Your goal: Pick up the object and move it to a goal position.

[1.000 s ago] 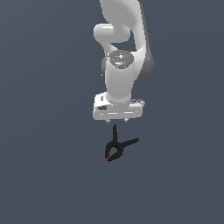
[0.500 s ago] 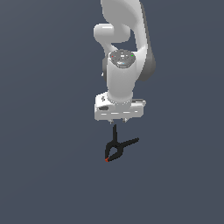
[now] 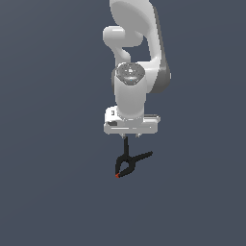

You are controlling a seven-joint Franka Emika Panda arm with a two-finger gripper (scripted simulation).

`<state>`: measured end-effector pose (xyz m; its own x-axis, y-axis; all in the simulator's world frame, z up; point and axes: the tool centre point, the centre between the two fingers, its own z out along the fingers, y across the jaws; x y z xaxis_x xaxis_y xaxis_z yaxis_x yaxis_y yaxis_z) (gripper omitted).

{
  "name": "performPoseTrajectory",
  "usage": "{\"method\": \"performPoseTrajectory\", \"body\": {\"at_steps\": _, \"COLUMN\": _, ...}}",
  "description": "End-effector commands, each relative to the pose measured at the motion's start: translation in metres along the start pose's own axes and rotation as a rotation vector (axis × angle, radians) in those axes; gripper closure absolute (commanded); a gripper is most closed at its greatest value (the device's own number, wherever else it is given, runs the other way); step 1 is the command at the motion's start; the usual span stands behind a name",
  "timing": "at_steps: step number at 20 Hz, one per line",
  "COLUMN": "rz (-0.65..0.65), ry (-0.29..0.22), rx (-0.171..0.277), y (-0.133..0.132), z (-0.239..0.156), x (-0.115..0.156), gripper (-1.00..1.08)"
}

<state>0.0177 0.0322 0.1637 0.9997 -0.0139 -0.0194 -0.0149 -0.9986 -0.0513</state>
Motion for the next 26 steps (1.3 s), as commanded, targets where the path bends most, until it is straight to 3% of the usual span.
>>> {"method": "performPoseTrajectory", "body": {"at_steps": 1, "rz": 0.056, "ry": -0.022, "rx": 0.026, "y": -0.002, "z": 0.008, "x": 0.002, "gripper": -0.20}}
{"method": "performPoseTrajectory", "body": {"at_steps": 9, "rz": 0.331, "ry": -0.141, "rx": 0.153, "y": -0.016, "z": 0.045, "x": 0.009, "gripper": -0.20}}
{"method": "performPoseTrajectory", "body": {"at_steps": 19, "rz": 0.730, "ry": -0.370, "rx": 0.345, "y": -0.045, "z": 0.094, "x": 0.019, "gripper": -0.20}}
{"method": "performPoseTrajectory", "body": {"at_steps": 26, "rz": 0.922, "ry": -0.513, "rx": 0.441, "y": -0.061, "z": 0.115, "x": 0.025, "gripper": -0.20}}
